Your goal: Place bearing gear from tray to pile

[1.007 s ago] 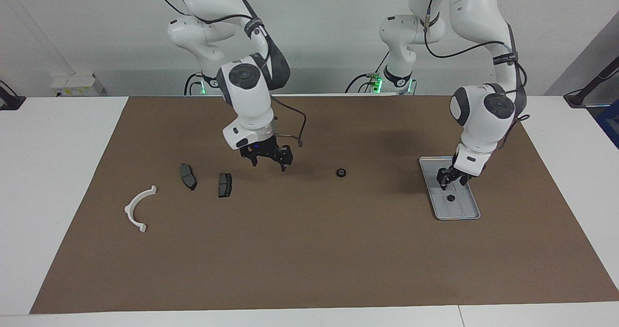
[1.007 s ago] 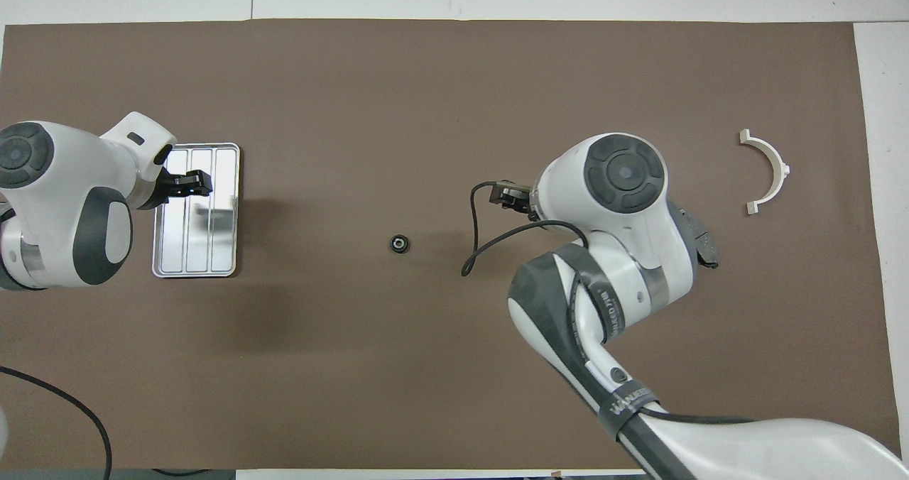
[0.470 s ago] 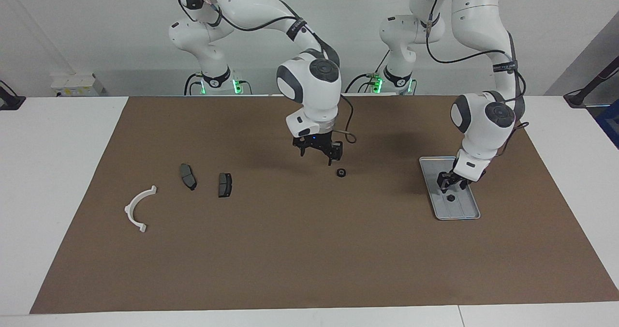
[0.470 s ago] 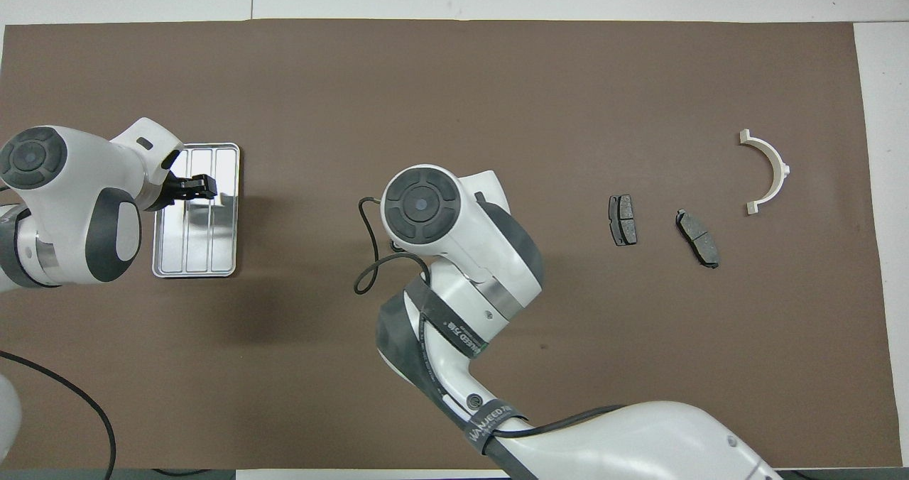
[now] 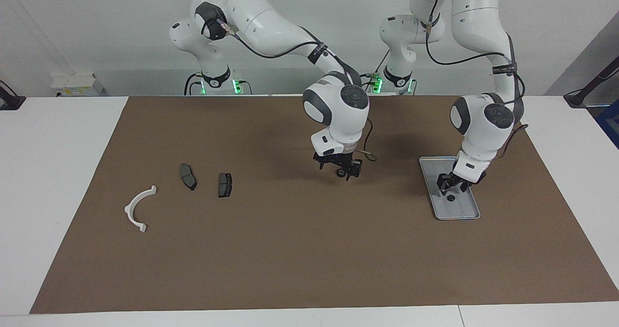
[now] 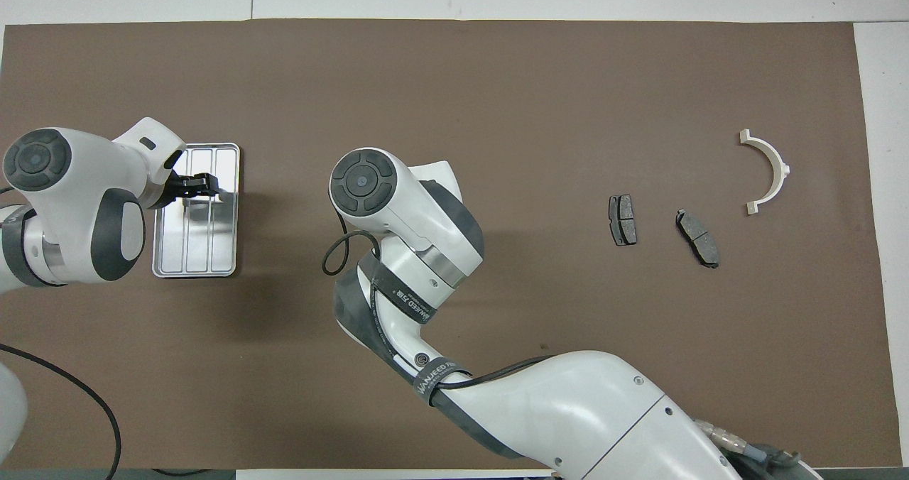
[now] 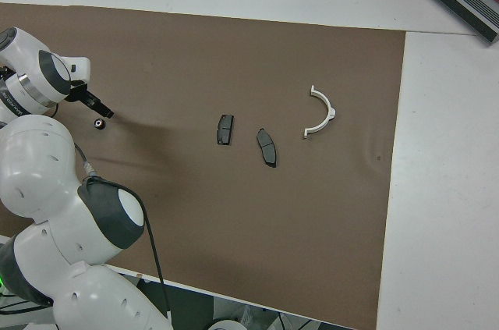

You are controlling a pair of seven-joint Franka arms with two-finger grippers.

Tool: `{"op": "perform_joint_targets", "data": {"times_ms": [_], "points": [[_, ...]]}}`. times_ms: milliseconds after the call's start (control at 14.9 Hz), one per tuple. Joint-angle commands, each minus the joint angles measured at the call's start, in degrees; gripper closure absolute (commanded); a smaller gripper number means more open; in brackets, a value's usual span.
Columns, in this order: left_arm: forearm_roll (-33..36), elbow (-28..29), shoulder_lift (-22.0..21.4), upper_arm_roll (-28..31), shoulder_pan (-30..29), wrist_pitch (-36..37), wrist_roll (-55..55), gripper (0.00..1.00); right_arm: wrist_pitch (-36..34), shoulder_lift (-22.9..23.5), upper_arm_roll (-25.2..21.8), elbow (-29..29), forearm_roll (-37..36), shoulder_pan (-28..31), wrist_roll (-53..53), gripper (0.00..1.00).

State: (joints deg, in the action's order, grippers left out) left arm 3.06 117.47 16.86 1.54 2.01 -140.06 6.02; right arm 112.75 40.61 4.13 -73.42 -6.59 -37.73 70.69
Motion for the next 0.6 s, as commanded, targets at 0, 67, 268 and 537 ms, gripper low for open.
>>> {"op": "perform_joint_targets", "data": {"times_ms": [0,67,268,537], "points": [[-0.8,-0.1,0.9,-0.1,-0.4,-1.5,-1.4,0.29,3.5,1.2,0.3,1.4,-0.5,-0.6,1.4,0.00],[-0.8,-0.1,1.0,-0.1,-0.4,-1.9,-1.4,0.29,4.3,1.2,0.3,0.7,-0.4,-0.6,1.3,0.00],[-0.9,0.4,1.2,-0.1,-0.4,-2.9,-1.3,0.46,8.4,1.0,0.4,-3.9,-0.3,-1.6,1.1,0.00],[-0.9,0.3,1.2,-0.1,-0.3,-2.7,-1.2,1.00,9.5,0.1,1.0,-8.0,-0.1,-1.1,0.7,0.00]]}}
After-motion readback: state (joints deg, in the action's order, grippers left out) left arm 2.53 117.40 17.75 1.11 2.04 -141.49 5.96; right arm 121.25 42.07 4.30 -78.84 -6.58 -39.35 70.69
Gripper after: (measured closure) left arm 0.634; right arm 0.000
